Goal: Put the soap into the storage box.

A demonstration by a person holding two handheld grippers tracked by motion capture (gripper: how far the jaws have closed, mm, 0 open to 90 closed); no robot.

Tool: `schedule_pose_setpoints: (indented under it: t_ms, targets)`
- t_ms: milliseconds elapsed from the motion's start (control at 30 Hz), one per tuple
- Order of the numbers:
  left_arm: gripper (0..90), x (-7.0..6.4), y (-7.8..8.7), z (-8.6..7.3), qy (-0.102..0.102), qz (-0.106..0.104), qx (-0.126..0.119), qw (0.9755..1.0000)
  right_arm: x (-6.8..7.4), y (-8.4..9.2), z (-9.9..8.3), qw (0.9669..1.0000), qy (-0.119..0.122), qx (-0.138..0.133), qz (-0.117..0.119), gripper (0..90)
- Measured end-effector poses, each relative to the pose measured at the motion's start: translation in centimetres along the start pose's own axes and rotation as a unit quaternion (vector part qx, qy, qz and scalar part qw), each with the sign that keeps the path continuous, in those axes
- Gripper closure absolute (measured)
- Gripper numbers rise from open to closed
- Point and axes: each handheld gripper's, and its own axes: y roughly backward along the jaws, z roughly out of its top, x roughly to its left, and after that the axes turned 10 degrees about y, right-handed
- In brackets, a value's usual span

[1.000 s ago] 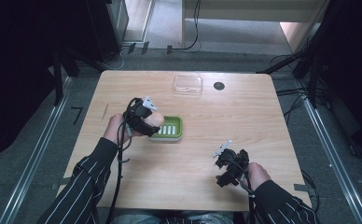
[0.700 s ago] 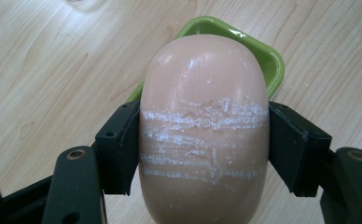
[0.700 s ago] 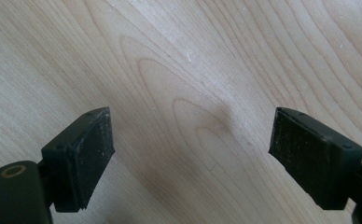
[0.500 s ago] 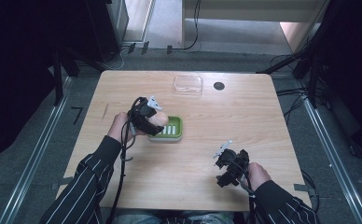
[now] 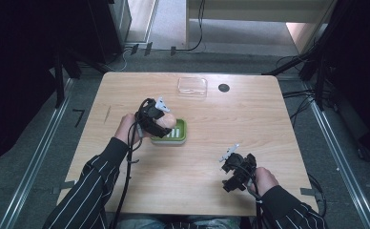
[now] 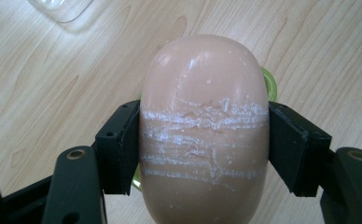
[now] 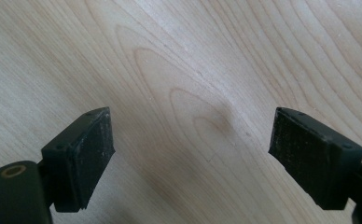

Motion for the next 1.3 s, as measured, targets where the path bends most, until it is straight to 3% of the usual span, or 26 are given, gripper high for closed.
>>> schedule_pose_setpoints:
  t_ms: [600, 967, 1300]
  targets:
    - [33.4, -0.1, -0.8, 0.4, -0.019, -0.005, -0.002, 0.9998, -0.1, 0.0, -0.3, 1.0000, 0.000, -0.001, 0.000, 14.3]
    - [33.4, 0.5, -1.5, 0.3, -0.026, -0.008, 0.001, 0.9996, 0.0, 0.0, -0.4, 1.0000, -0.004, 0.001, -0.001, 14.3]
    - [33.4, 0.9, -2.1, 0.3, -0.045, -0.014, 0.004, 0.9989, 0.0, 0.1, -0.5, 1.0000, -0.008, 0.003, 0.001, 14.3]
